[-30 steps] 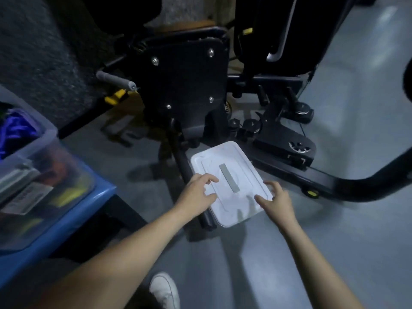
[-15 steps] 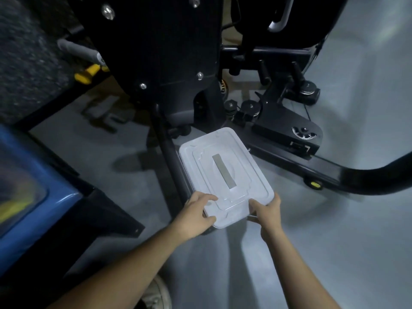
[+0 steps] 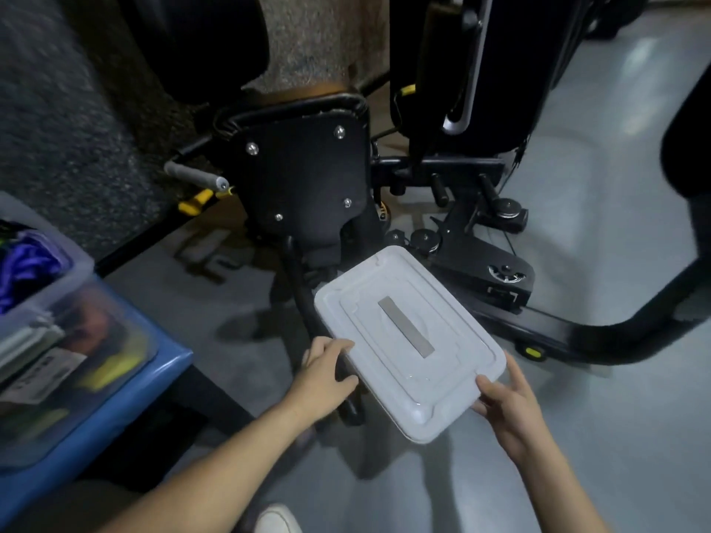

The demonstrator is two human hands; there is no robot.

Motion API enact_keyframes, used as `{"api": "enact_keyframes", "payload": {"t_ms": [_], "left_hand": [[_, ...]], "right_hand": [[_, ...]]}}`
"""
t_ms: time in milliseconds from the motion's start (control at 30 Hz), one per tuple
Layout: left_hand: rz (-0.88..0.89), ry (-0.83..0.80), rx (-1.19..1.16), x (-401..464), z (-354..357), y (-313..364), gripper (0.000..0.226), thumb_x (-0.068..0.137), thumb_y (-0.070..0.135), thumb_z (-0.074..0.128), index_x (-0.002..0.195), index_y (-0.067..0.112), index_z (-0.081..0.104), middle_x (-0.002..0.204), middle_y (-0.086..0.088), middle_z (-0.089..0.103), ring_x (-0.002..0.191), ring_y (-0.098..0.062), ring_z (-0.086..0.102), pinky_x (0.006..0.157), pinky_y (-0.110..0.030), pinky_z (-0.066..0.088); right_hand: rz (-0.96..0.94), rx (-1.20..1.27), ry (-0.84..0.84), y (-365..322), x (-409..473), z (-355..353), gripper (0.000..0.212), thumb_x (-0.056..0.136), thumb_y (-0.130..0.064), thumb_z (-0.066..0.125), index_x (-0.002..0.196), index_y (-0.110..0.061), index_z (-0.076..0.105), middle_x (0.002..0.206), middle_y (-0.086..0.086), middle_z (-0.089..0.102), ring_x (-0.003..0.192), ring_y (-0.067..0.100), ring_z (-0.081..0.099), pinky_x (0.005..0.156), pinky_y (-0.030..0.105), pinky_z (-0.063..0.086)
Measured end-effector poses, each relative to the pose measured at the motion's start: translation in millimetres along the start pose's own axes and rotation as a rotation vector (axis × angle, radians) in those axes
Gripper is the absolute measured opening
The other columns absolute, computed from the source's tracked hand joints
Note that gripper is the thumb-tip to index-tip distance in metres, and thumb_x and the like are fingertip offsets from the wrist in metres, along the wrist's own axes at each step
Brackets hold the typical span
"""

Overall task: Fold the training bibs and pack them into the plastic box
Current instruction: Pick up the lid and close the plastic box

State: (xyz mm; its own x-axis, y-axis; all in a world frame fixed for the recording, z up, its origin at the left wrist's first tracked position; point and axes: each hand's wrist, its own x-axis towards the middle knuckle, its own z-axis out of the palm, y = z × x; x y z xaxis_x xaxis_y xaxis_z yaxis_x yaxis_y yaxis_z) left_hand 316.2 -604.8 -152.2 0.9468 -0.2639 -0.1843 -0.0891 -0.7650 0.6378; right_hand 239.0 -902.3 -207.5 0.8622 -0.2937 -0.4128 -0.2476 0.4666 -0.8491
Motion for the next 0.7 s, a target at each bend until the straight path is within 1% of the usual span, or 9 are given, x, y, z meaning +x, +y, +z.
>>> {"api": "enact_keyframes", "payload": {"t_ms": [100,200,233,300,400,467,533,633,700], "left_hand": [[0.014,0.197,0.012,-18.1,-30.5,8.9,0.046,0.092,0.029,0.066,0.133,0.03,0.048,0.123,0.011,0.03,0.118,-0.008,0.032,0.099,-0.023,0.033],[-0.067,0.305,-0.145,-36.6,-69.8,12.8,0.054,0.093,0.032,0.068,0.14,0.028,0.042,0.133,0.008,0.03,0.118,-0.013,0.043,0.096,-0.027,0.038],[-0.097,0.316,-0.215,-43.5,-83.7,13.9,0.058,0.093,0.032,0.068,0.144,0.028,0.039,0.136,0.006,0.033,0.117,-0.014,0.046,0.095,-0.028,0.04],[-0.134,0.316,-0.305,-59.5,-111.0,14.8,0.059,0.094,0.029,0.067,0.145,0.025,0.039,0.133,0.001,0.049,0.111,-0.016,0.054,0.087,-0.029,0.044],[-0.13,0.378,-0.244,-85.8,-153.1,16.8,0.043,0.093,0.023,0.067,0.133,0.02,0.052,0.119,-0.001,0.064,0.104,-0.02,0.061,0.078,-0.031,0.046],[-0.127,0.428,-0.247,-102.5,-185.3,21.5,0.04,0.093,0.024,0.067,0.131,0.021,0.054,0.118,0.0,0.063,0.105,-0.02,0.062,0.079,-0.032,0.049],[-0.118,0.481,-0.234,-120.7,-219.0,27.1,0.039,0.093,0.024,0.066,0.13,0.021,0.055,0.119,-0.001,0.063,0.106,-0.021,0.061,0.08,-0.033,0.05],[-0.052,0.582,-0.202,-148.5,-266.6,29.7,0.037,0.091,0.023,0.067,0.127,0.018,0.06,0.118,-0.003,0.067,0.11,-0.024,0.062,0.093,-0.041,0.052],[-0.029,0.634,-0.187,-169.0,-294.8,32.1,0.039,0.086,0.026,0.066,0.123,0.016,0.063,0.114,-0.003,0.069,0.106,-0.023,0.063,0.088,-0.037,0.05]], "right_hand": [[-0.021,-0.023,-0.105,-28.7,-27.3,-8.9,0.06,0.086,0.009,0.06,0.132,-0.031,0.059,0.112,0.017,0.068,0.094,0.037,0.057,0.078,0.044,0.047],[-0.048,-0.092,-0.212,-53.9,-55.7,-1.6,0.062,0.085,0.007,0.06,0.132,-0.033,0.059,0.106,0.017,0.072,0.083,0.03,0.067,0.067,0.034,0.052],[-0.055,-0.111,-0.26,-60.3,-64.5,4.0,0.062,0.085,0.007,0.06,0.133,-0.032,0.059,0.102,0.018,0.071,0.079,0.028,0.066,0.063,0.032,0.052],[-0.068,-0.144,-0.353,-71.9,-80.3,19.8,0.063,0.083,0.006,0.062,0.134,-0.032,0.058,0.106,0.024,0.069,0.082,0.031,0.064,0.064,0.033,0.05],[-0.09,-0.166,-0.441,-86.6,-100.1,50.7,0.067,0.079,-0.001,0.072,0.137,-0.03,0.056,0.103,0.027,0.066,0.082,0.032,0.06,0.066,0.035,0.047],[-0.107,-0.177,-0.49,-97.0,-114.1,76.0,0.072,0.073,-0.01,0.078,0.137,-0.031,0.055,0.106,0.031,0.065,0.087,0.037,0.06,0.069,0.038,0.048],[-0.136,-0.169,-0.534,-107.6,-127.3,103.4,0.07,0.071,-0.012,0.077,0.135,-0.031,0.056,0.115,0.036,0.062,0.094,0.041,0.061,0.074,0.043,0.048],[-0.19,-0.175,-0.576,-123.7,-146.0,144.9,0.066,0.072,-0.011,0.075,0.133,-0.031,0.059,0.117,0.035,0.063,0.094,0.04,0.062,0.073,0.042,0.052],[-0.219,-0.197,-0.607,-135.1,-155.3,168.5,0.065,0.074,-0.01,0.075,0.133,-0.032,0.059,0.117,0.034,0.064,0.096,0.042,0.06,0.075,0.042,0.051]]}}
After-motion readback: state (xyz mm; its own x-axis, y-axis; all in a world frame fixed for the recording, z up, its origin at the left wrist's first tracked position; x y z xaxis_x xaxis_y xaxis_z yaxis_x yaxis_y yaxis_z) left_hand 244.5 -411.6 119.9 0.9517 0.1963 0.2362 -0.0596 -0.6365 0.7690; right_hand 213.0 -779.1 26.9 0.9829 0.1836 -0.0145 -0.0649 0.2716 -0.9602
